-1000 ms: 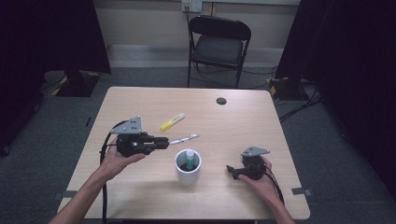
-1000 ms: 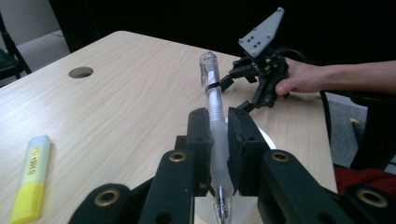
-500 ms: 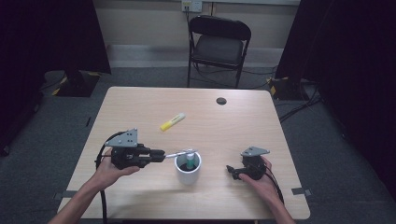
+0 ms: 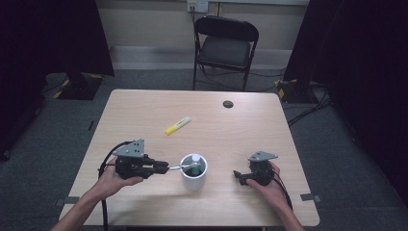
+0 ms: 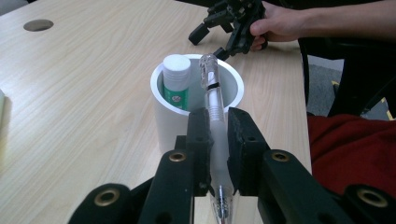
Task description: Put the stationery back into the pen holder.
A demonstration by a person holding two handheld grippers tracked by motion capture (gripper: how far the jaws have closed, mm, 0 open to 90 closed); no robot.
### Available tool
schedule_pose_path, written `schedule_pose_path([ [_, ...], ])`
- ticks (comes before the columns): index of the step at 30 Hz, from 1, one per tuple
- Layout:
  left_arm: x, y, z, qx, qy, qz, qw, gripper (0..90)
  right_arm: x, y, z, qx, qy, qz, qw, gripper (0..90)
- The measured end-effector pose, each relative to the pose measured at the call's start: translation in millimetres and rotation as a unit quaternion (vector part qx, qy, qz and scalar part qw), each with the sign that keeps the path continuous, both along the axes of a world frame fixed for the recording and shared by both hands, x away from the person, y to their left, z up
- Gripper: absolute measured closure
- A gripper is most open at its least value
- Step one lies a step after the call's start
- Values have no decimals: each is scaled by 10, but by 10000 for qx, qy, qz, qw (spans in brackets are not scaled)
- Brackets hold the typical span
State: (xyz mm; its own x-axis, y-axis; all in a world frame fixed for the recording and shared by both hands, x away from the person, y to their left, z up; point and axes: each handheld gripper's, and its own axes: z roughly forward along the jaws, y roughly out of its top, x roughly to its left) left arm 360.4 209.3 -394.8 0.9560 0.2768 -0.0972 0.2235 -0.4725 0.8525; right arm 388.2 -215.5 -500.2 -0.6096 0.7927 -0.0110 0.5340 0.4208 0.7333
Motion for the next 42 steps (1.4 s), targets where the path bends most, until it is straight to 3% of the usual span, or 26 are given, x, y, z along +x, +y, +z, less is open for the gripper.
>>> schedule_pose_path([
  [11, 70, -113, -60, 131, 77, 44, 9999, 797, 2, 0, -1, 1, -11, 10, 10000, 137],
  [19, 96, -159, -7, 195, 58, 10, 9998, 795, 0, 1, 0, 1, 2, -7, 10000, 136],
  [30, 136, -282, 14, 82, 39, 5, 10000, 789, 0, 1, 0, 0, 2, -6, 10000, 137],
  [39, 142, -220, -32, -143, 27, 100, 9998, 674, 1, 1, -1, 2, -12, 5, 10000, 136],
  [42, 140, -246, -72, -51, 41, 104, 9999, 680, 1, 1, -1, 2, -11, 6, 10000, 136],
])
